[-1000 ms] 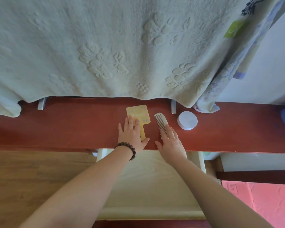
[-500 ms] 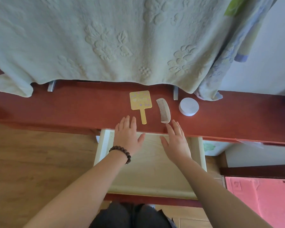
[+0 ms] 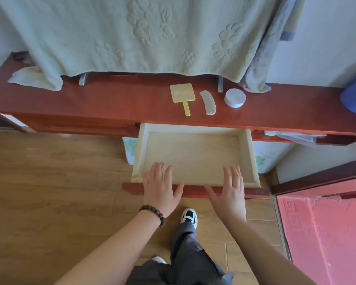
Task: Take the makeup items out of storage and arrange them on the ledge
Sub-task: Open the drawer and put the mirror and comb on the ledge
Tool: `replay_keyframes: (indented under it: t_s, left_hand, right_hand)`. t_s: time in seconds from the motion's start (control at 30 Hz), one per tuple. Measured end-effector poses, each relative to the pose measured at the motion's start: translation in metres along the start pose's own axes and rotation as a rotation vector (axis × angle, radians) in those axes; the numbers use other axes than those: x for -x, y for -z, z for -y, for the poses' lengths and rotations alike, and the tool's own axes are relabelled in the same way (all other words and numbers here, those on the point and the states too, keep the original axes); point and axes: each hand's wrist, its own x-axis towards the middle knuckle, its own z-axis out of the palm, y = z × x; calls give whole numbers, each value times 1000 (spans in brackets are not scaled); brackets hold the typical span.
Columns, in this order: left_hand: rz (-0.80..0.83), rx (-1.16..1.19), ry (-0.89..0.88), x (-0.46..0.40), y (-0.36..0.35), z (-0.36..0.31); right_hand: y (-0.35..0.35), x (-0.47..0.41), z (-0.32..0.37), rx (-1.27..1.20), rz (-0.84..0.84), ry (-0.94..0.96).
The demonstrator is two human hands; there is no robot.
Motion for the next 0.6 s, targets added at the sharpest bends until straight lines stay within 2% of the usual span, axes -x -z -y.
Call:
replay_keyframes:
  t_s: [0.23, 0.43, 0.6]
  left_hand:
    - [58, 14, 323, 57, -12, 4]
    - [184, 246, 654, 59, -24, -6]
    - [184, 237, 736, 39, -31, -14]
  right_hand:
    - [-16, 49, -8, 7, 15, -282]
    - [-28, 48, -4, -248, 35, -612]
    - [-37, 31, -3, -352, 12, -647]
